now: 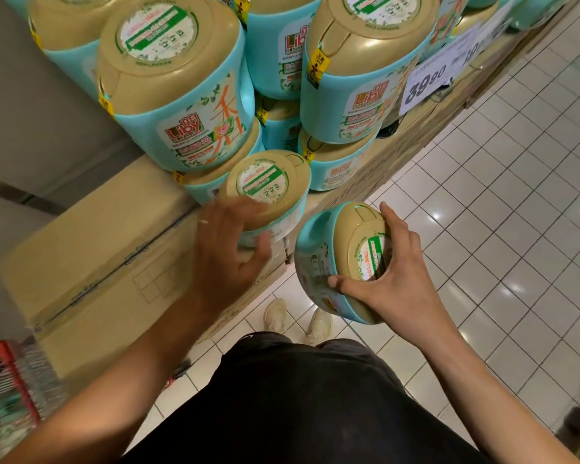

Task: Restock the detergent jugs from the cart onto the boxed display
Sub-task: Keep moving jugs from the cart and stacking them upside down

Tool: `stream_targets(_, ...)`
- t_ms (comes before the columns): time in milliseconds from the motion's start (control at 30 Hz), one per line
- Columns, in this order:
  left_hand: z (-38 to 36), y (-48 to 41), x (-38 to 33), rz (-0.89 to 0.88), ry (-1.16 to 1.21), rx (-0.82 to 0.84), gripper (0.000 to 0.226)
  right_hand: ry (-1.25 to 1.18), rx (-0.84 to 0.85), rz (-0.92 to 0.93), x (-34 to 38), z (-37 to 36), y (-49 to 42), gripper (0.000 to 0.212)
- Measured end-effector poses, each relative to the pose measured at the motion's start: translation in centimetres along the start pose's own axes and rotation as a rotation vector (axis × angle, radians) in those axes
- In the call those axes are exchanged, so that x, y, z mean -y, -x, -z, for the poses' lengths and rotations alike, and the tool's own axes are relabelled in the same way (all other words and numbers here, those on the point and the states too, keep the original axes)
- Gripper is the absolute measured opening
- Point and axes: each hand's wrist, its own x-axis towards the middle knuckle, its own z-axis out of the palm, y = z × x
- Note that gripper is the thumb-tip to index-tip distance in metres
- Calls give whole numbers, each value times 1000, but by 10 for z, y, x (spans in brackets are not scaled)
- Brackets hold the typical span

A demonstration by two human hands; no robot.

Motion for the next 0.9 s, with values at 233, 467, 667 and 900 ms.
stream_targets(233,-32,55,-22,-182,-92,32,114,-389,74,56,58,41,12,123)
stream_targets(467,-11,18,5,-122,154,-64,135,-384,42,205,107,29,10,94)
stream_targets(667,20,3,25,395,535,188,133,-466,43,412,108,-15,2,110)
stream_targets(900,24,1,59,424,408,178,122,-307,-62,545,55,-74,-36,126)
